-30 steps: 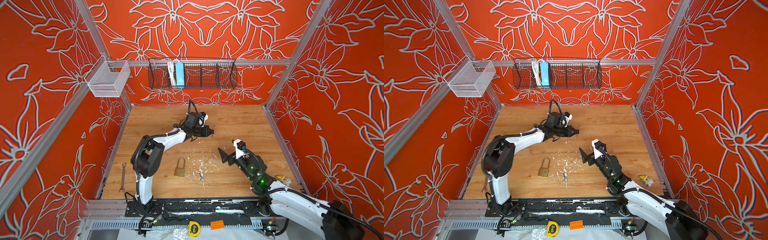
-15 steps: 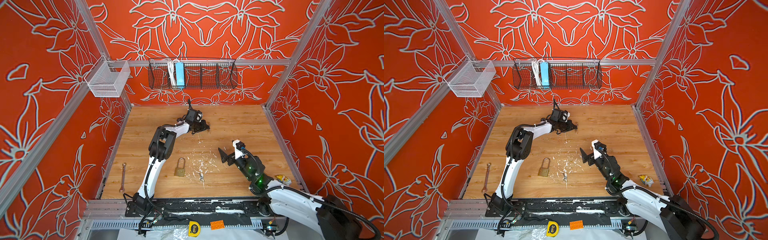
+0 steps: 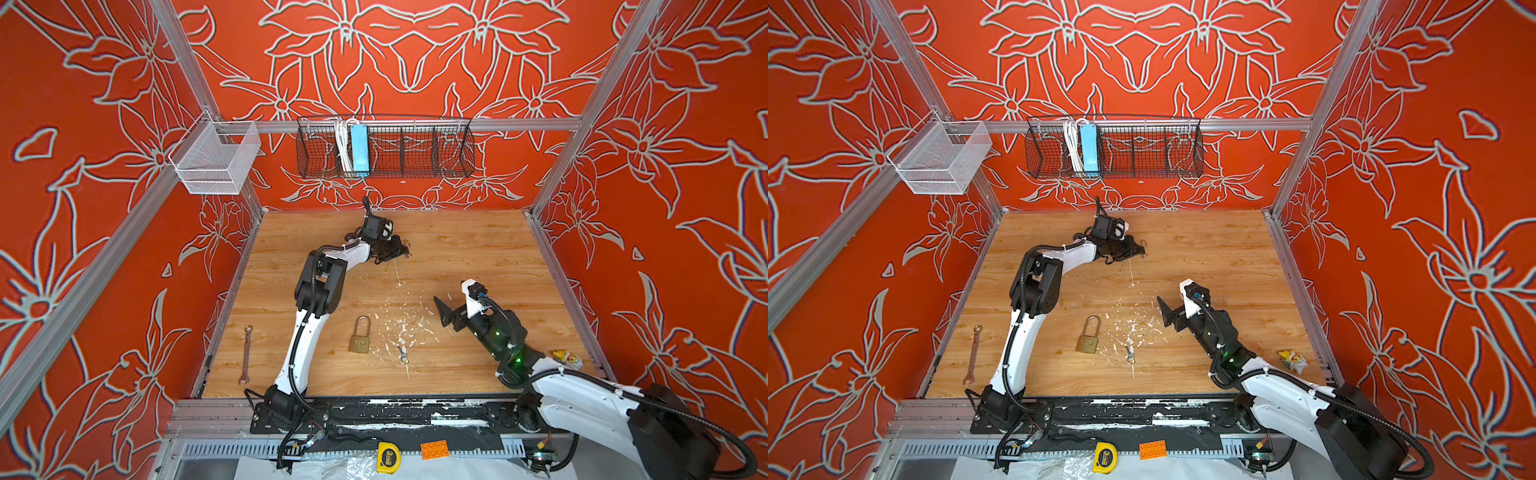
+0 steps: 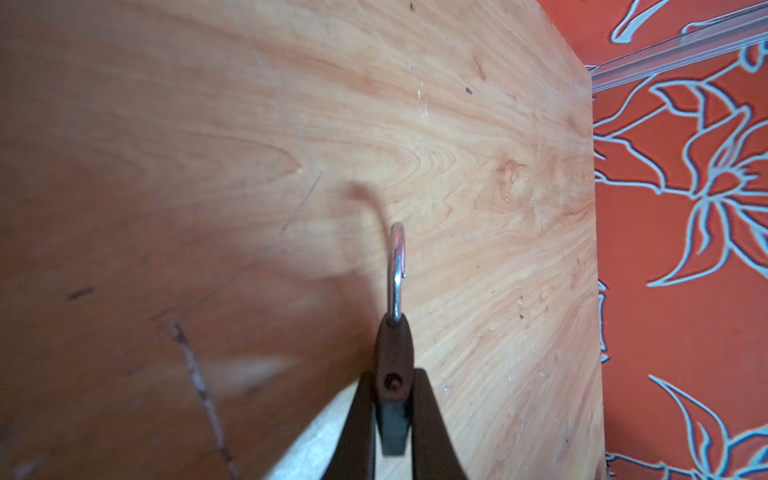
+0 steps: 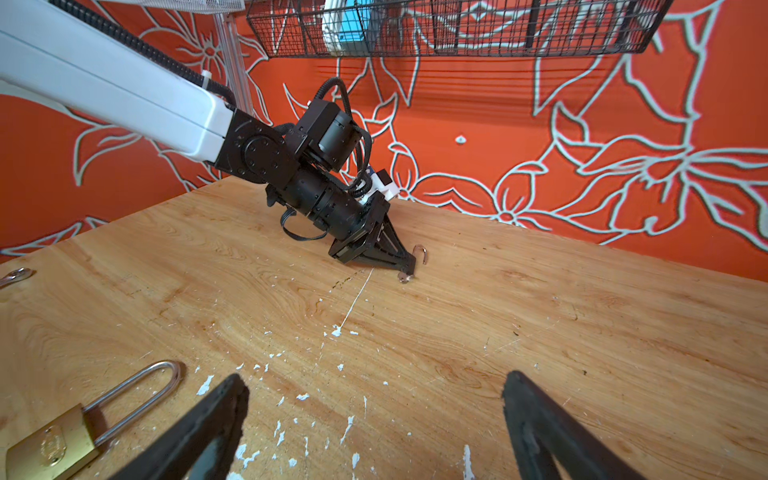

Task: Unlock with the key
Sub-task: 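Carry the black padlock far forward with the left gripper and set it down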

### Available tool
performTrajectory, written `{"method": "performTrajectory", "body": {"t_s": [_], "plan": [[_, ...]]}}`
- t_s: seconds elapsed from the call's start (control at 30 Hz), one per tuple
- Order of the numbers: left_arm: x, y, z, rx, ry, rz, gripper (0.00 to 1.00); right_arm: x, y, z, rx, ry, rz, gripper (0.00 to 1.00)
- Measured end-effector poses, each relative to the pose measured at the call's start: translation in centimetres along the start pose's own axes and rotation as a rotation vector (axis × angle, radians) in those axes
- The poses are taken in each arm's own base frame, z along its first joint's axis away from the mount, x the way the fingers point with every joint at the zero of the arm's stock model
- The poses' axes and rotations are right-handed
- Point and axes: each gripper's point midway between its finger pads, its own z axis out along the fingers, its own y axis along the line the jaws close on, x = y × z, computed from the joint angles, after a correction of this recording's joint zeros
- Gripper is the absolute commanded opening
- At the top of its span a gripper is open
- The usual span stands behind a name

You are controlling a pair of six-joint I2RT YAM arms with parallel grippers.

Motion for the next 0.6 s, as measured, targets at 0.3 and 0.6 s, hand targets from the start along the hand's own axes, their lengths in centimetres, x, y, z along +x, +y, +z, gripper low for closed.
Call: {"method": "performTrajectory", "body": {"t_s": [0.3,0.6], "plan": [[-0.2,1.2,-1.7,-0.018,-0.041,0.003,0.41,0.1,0.3,0.2,-0.013,0.006,-0.002,0.98],[2.0,2.5,-8.0,-0.150,-0.122,0.080,0.43,0.0,0.4,0.5,-0.019,0.012,-0.005,0.97]]}}
